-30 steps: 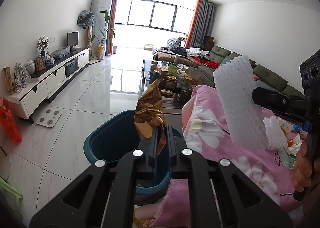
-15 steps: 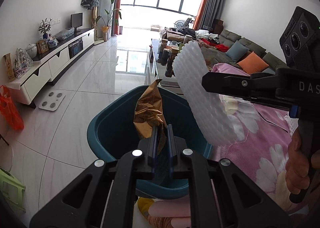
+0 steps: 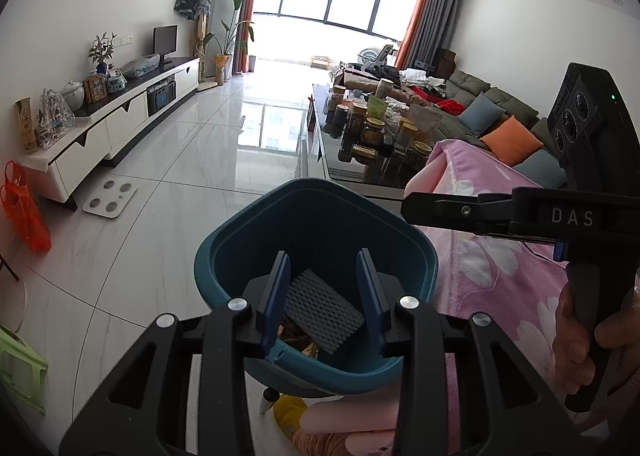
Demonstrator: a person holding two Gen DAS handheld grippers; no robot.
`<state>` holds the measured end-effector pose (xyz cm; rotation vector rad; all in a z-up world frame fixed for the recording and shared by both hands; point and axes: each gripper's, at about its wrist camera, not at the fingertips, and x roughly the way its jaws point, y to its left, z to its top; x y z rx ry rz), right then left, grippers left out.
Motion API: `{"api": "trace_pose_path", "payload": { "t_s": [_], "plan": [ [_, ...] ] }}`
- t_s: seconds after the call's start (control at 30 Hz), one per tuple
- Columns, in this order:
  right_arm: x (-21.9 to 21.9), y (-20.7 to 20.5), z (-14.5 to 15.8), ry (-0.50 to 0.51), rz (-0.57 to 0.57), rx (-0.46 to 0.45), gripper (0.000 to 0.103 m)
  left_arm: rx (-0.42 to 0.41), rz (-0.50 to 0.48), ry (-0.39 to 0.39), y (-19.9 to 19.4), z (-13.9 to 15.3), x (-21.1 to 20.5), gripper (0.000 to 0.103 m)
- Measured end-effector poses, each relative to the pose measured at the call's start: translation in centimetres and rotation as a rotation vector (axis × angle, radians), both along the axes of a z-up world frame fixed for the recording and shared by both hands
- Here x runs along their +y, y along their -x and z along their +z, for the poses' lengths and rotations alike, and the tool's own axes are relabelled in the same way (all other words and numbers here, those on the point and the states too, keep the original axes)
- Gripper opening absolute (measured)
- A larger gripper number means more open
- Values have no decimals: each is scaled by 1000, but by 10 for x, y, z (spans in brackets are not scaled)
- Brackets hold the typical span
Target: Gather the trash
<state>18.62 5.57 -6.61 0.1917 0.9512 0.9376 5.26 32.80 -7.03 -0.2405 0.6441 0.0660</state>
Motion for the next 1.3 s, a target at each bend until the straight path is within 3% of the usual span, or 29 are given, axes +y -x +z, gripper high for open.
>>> {"api": "trace_pose_path", "payload": {
  "t_s": [0.1,0.17,0.27,0.57,0.9,1.07,1.3],
  "plan": [
    [-22,12,14,-28,-10,-46,32,-45,1,-14,15,16,-6,46],
    [-39,22,26,-43,-17,-85,40,-80,-7,-32,28,27,-16,56],
    [-71,39,43,-63,-34,-151,47,-126,-37,-48,42,43,-33,62],
    [-176,95,64,-44,-167,-306,54,-161,-279,-18,61,60,-137,67],
    [-290,146,42,91,-457,-348,57,-125,-564,-5,51,44,-266,69],
    [-337,154,33,115,-579,-331,57,-66,-606,-15,27,34,-300,69],
    [-386,158,23,140,-713,-315,57,17,-598,-27,-24,23,-317,69]
  ]
}}
